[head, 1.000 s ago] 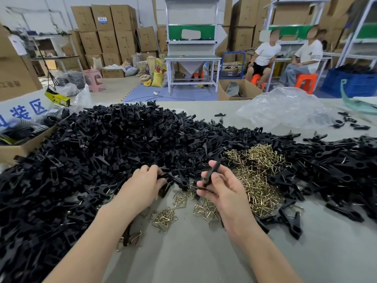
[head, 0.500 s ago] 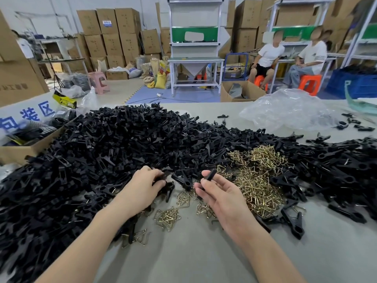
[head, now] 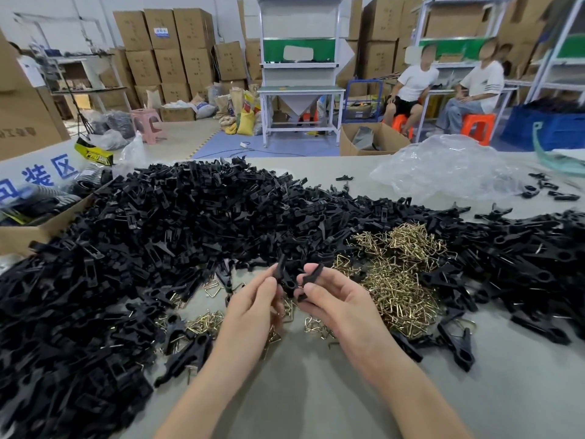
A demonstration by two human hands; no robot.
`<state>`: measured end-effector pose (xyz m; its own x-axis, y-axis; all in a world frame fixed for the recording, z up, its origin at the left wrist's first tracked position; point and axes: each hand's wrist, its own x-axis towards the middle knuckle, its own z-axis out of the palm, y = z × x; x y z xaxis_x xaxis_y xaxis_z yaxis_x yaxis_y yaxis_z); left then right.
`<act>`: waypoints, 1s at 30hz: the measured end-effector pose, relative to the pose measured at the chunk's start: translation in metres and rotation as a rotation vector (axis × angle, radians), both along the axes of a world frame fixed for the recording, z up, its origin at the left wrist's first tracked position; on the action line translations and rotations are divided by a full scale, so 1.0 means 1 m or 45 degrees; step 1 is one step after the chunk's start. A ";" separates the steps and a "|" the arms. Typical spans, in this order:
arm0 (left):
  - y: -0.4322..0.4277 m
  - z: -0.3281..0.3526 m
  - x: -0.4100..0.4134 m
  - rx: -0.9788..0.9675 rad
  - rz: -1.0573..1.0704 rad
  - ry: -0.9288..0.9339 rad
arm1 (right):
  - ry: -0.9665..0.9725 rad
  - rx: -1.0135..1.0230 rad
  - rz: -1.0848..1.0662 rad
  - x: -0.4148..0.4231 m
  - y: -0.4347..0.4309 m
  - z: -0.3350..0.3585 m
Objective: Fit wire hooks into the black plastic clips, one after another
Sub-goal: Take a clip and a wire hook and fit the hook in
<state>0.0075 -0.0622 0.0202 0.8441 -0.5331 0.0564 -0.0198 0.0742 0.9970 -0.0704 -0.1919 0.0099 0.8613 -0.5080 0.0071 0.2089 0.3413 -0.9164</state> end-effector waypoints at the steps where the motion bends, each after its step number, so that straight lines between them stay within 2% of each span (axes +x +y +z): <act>1: 0.001 0.001 0.000 0.001 -0.012 -0.020 | 0.001 -0.032 0.006 0.000 0.000 0.000; 5: 0.003 0.004 -0.002 0.046 -0.012 -0.156 | -0.027 -0.105 0.033 0.000 0.002 -0.001; 13: 0.004 0.004 -0.009 0.050 -0.034 -0.173 | -0.061 -0.160 0.038 -0.001 0.002 -0.001; 20: 0.005 0.005 -0.012 0.110 0.053 -0.413 | -0.038 -0.174 0.023 -0.003 0.003 0.001; 26: 0.006 0.003 -0.011 0.156 0.071 -0.440 | -0.038 -0.168 0.018 -0.003 0.004 0.003; 30: 0.006 -0.001 -0.014 0.258 0.065 -0.541 | -0.028 -0.282 -0.025 -0.005 0.005 0.005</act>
